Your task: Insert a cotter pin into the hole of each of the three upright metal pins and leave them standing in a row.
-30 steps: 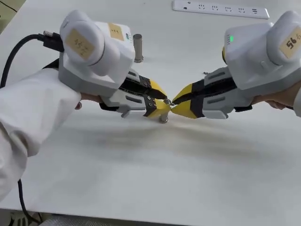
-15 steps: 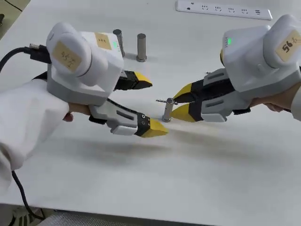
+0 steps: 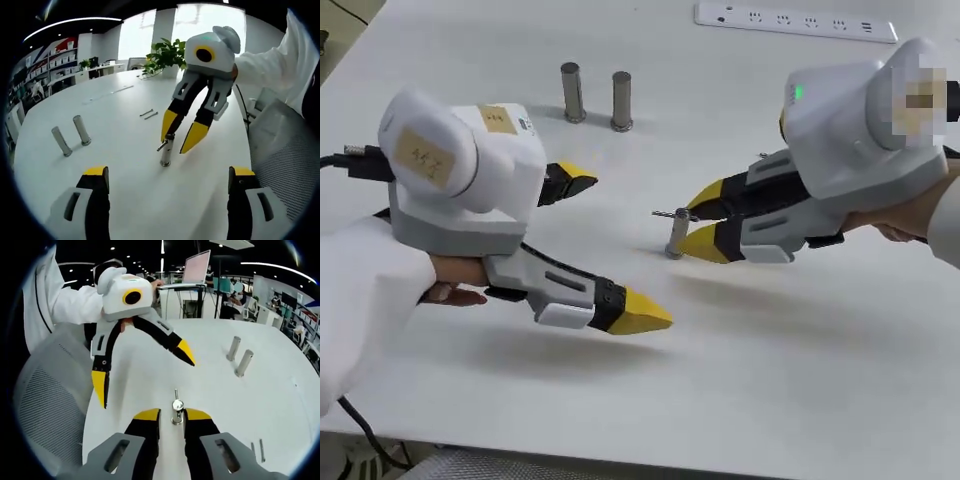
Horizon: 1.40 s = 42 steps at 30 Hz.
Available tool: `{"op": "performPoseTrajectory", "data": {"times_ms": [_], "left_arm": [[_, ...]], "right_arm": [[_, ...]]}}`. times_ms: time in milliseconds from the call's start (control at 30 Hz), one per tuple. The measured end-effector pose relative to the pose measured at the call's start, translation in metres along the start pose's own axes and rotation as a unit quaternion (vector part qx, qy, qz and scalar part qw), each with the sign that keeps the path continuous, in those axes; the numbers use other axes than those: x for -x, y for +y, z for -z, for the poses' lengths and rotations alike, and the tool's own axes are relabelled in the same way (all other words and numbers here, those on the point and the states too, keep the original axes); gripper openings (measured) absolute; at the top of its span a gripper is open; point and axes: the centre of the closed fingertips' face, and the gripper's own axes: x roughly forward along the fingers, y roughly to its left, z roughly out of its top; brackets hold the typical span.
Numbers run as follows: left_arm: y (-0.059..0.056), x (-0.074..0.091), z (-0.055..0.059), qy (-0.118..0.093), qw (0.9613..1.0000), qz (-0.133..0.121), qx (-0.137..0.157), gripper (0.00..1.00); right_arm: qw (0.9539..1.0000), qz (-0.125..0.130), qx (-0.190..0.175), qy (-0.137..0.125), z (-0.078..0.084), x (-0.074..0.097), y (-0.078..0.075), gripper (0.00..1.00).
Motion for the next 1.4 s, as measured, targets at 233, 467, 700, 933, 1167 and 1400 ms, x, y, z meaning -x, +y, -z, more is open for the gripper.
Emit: {"op": "performPoseTrajectory", "data": {"times_ms": [233, 467, 700, 933, 1167, 1400], "left_arm": [[-0.007, -0.002, 0.002, 0.006, 1.0000, 0.003, 0.001, 0.99], [-0.004, -0.001, -0.002, -0.004, 0.9999, -0.007, 0.011, 0.99], [0.002, 0.001, 0.005, 0.006, 0.9997, -0.011, 0.021, 0.99], [0.009, 0.006, 0.008, 0.010, 0.9996, -0.017, 0.020, 0.99], [0.011, 0.011, 0.007, 0.006, 0.9997, -0.013, 0.022, 0.99], [0.013, 0.014, 0.006, 0.006, 0.9996, -0.017, 0.023, 0.99]], "right_arm": [[1.0000, 0.003, -0.003, 0.002, 0.000, -0.006, -0.001, 0.10], [0.9998, 0.006, 0.012, 0.012, 0.005, -0.013, -0.003, 0.06], [0.9999, 0.005, 0.005, 0.012, 0.007, -0.015, -0.004, 0.04], [0.9997, 0.007, 0.021, 0.014, 0.008, -0.014, -0.004, 0.04], [0.9987, 0.011, 0.045, 0.022, 0.007, -0.012, -0.016, 0.04], [0.9988, 0.013, 0.043, 0.020, 0.003, -0.012, -0.043, 0.04]]}}
